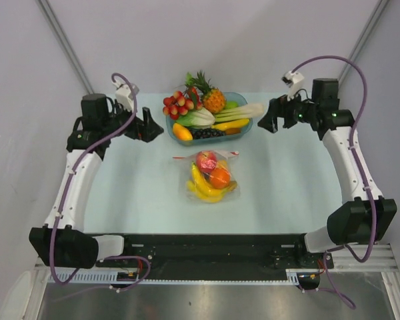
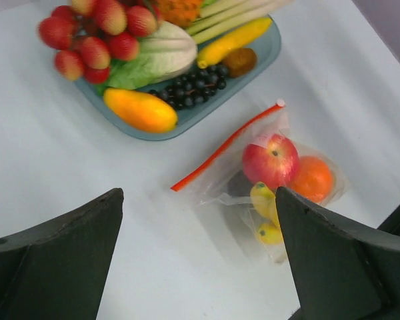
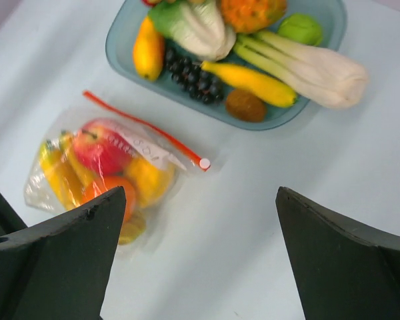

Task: Place the food in the zip-top bag and seal the zipper
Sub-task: Reset both arms

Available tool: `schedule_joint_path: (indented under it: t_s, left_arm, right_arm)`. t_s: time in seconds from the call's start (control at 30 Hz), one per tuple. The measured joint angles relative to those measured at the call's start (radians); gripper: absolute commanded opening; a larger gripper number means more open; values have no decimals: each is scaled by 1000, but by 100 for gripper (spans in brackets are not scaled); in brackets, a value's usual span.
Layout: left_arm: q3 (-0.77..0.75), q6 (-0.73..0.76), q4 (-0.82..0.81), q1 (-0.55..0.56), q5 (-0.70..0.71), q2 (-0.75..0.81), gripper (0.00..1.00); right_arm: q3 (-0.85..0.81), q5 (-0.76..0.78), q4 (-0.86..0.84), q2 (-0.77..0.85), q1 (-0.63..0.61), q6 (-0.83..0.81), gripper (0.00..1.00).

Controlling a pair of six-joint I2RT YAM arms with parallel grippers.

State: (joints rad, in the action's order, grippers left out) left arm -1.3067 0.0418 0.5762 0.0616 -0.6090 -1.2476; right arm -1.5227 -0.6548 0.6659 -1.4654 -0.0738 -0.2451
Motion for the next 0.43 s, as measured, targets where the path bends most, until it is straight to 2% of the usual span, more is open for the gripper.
schedule_joint_path:
  t_s: [0.23, 0.43]
  left_arm:
    - [-124, -45, 142, -61, 140, -108, 100]
    - [-20, -46, 201, -129, 179, -134, 100]
  right_arm:
    - [83, -23, -81, 53, 163, 173, 100]
    - [201, -43, -77, 35, 311, 205, 100]
